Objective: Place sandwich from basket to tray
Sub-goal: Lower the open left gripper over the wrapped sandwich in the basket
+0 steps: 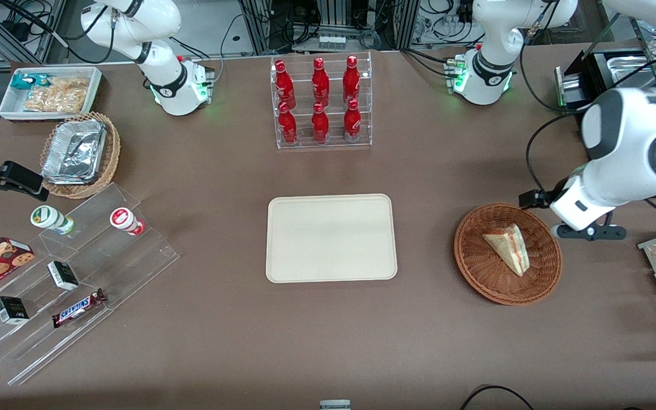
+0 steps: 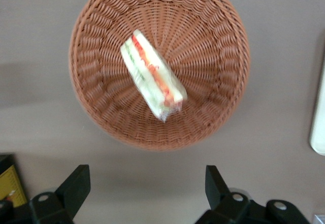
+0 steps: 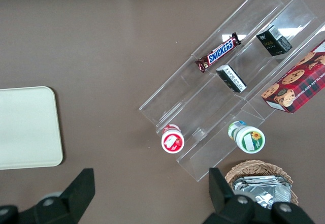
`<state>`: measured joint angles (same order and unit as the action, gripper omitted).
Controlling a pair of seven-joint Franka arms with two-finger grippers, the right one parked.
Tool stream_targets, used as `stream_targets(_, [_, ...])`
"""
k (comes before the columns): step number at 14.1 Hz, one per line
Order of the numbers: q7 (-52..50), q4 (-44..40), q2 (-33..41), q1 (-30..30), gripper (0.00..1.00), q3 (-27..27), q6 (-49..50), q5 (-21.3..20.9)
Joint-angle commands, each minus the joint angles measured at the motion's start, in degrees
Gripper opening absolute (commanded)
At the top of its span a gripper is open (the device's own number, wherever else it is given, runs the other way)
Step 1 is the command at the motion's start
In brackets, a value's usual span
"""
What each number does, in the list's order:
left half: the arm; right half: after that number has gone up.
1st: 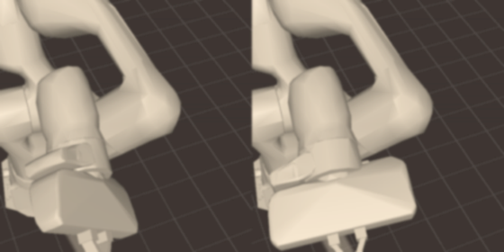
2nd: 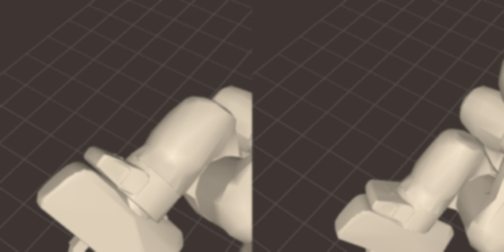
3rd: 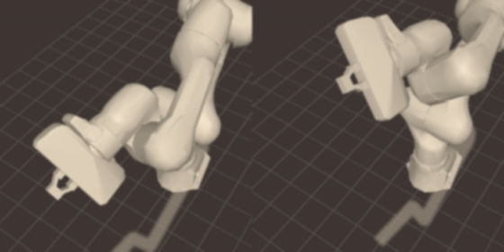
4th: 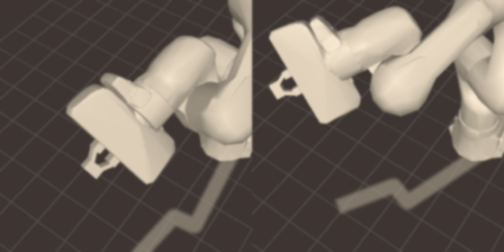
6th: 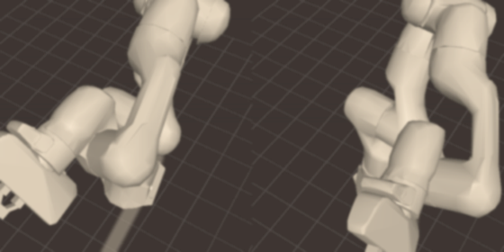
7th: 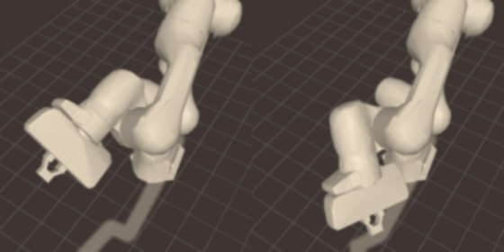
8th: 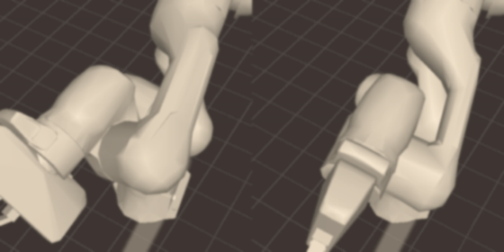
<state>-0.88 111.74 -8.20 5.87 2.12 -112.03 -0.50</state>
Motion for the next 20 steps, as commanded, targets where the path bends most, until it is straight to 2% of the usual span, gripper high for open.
stream_targets(1, [-1.22, 9.35, 2.14, 0.63, 1.00, 0.60, -11.59, 0.50])
stream_targets(3, [-7.96, 12.27, 1.79, 0.63, 1.00, 0.60, -16.45, 0.59])
stream_targets(7, [-27.20, 12.89, -1.37, 0.63, 1.00, 0.60, -22.78, 0.77])
stream_targets(11, [-41.54, 14.03, -4.36, 0.72, 1.00, 0.52, -30.42, 0.77])
stream_targets(18, [-43.51, 13.69, -9.37, 0.81, 1.00, 0.52, -32.29, 0.86])
stream_targets(19, [-43.51, 13.68, -9.64, 0.90, 0.90, 0.43, -32.20, 0.86])
stream_targets(20, [-43.33, 13.68, -9.64, 0.90, 0.71, 0.43, -31.77, 0.86])
